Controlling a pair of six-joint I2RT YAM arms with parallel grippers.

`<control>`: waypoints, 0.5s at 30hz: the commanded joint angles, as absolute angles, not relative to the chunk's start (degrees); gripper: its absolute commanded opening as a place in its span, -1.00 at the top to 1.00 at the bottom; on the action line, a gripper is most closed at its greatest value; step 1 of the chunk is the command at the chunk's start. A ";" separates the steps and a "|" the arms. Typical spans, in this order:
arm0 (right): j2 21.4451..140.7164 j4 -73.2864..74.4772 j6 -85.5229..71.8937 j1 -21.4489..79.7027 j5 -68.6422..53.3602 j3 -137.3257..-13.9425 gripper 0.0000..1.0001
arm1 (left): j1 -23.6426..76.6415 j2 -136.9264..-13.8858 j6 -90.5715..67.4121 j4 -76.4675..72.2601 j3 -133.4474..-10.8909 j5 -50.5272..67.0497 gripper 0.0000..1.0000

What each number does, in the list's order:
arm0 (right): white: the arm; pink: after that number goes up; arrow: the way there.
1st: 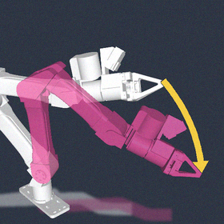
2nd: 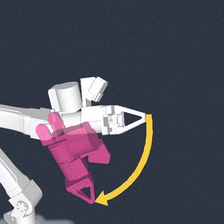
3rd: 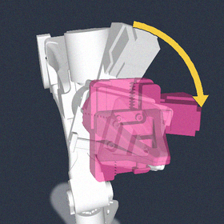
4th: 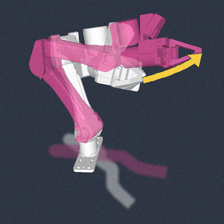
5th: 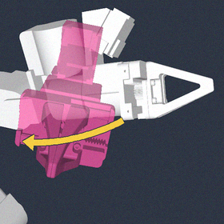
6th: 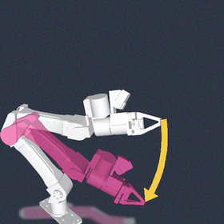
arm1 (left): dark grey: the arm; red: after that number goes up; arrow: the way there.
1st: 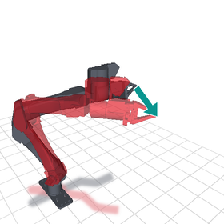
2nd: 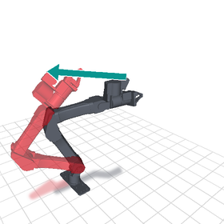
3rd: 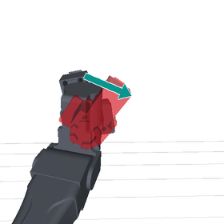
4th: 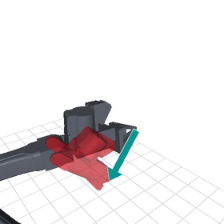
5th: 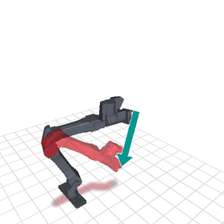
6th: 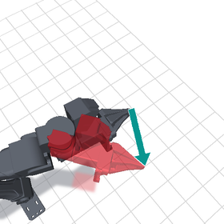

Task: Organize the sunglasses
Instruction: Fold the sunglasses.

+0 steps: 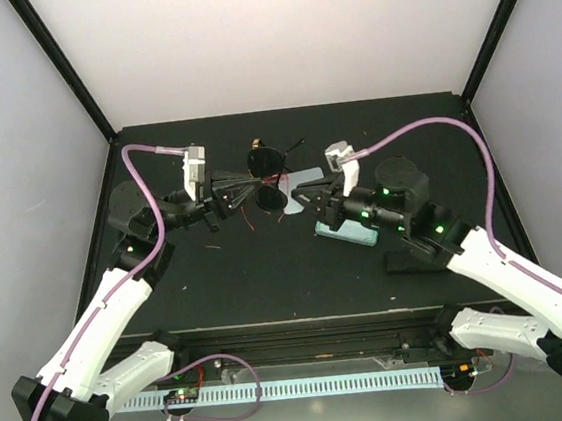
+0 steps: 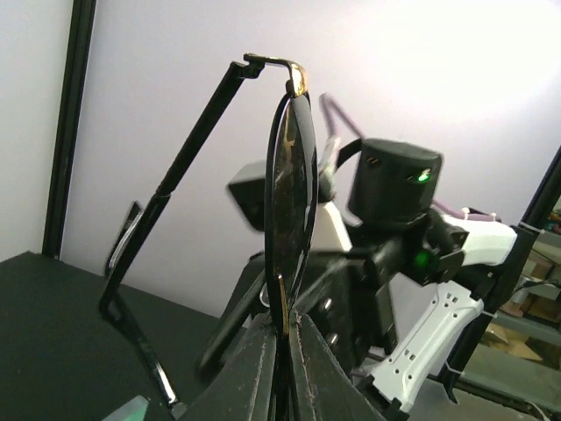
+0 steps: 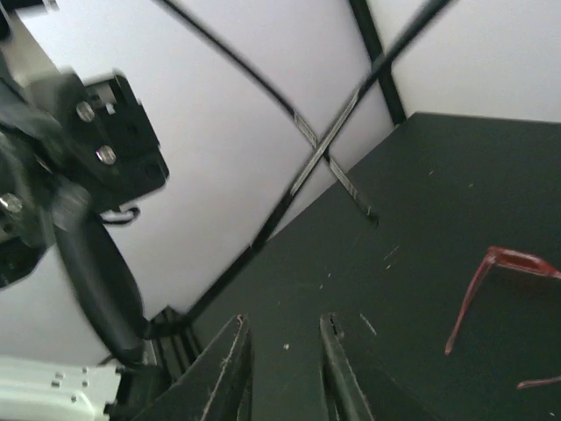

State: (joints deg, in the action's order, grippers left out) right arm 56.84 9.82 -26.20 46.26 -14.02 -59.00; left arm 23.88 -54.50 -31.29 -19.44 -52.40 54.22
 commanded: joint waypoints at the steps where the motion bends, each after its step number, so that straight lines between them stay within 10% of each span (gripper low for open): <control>1: 60.71 5.08 -32.30 46.39 -24.42 -59.65 0.62 | 24.21 -54.70 -33.63 -26.01 -54.54 54.64 0.97; 15: 63.32 -10.29 -42.03 46.32 -40.21 -62.00 0.61 | 24.25 -55.35 -32.86 -26.83 -54.19 56.06 0.97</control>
State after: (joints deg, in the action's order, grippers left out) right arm 65.30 -5.50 -40.71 45.91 -35.35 -60.40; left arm 23.92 -54.85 -34.04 -25.54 -52.51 55.53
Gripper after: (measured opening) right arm 0.194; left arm 0.018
